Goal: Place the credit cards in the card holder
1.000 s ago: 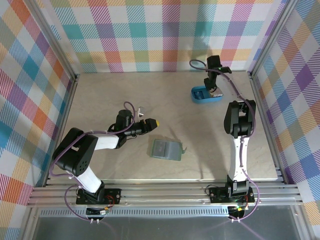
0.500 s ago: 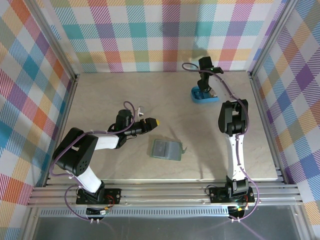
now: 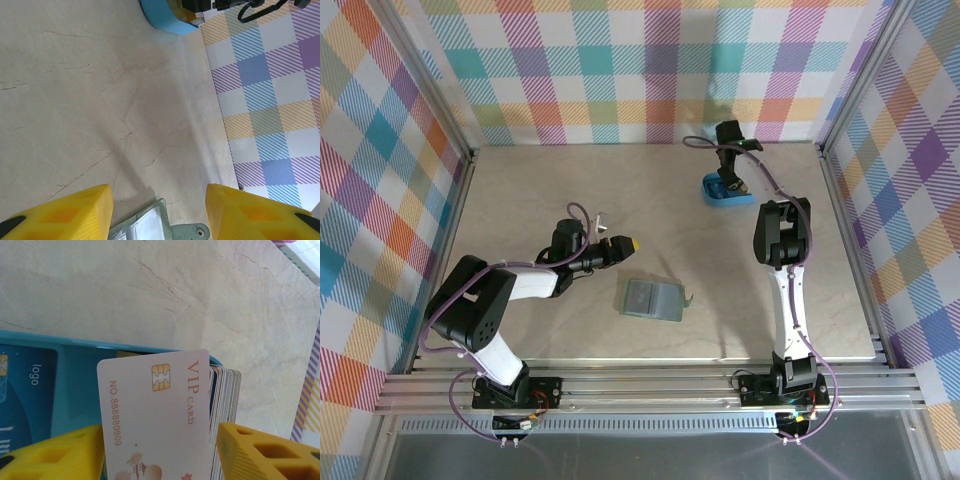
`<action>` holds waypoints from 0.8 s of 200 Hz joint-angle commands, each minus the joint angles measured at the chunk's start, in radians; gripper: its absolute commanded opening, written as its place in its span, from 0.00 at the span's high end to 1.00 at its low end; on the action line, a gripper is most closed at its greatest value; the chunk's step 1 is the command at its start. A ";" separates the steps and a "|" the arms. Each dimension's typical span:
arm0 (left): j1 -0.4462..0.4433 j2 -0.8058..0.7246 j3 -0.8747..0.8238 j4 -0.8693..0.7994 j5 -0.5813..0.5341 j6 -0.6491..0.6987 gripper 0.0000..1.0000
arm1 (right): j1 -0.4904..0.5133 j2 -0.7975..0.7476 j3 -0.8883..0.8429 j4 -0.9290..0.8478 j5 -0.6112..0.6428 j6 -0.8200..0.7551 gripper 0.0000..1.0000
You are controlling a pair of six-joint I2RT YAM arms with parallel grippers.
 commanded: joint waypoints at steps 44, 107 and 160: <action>0.013 0.017 -0.006 0.039 0.020 -0.009 0.48 | 0.005 -0.005 0.040 -0.014 -0.011 -0.006 0.60; 0.013 0.024 -0.005 0.047 0.022 -0.014 0.48 | 0.005 -0.017 0.040 -0.024 -0.042 0.006 0.79; 0.013 0.036 0.002 0.054 0.024 -0.019 0.48 | 0.006 -0.031 0.038 -0.031 -0.054 0.018 0.89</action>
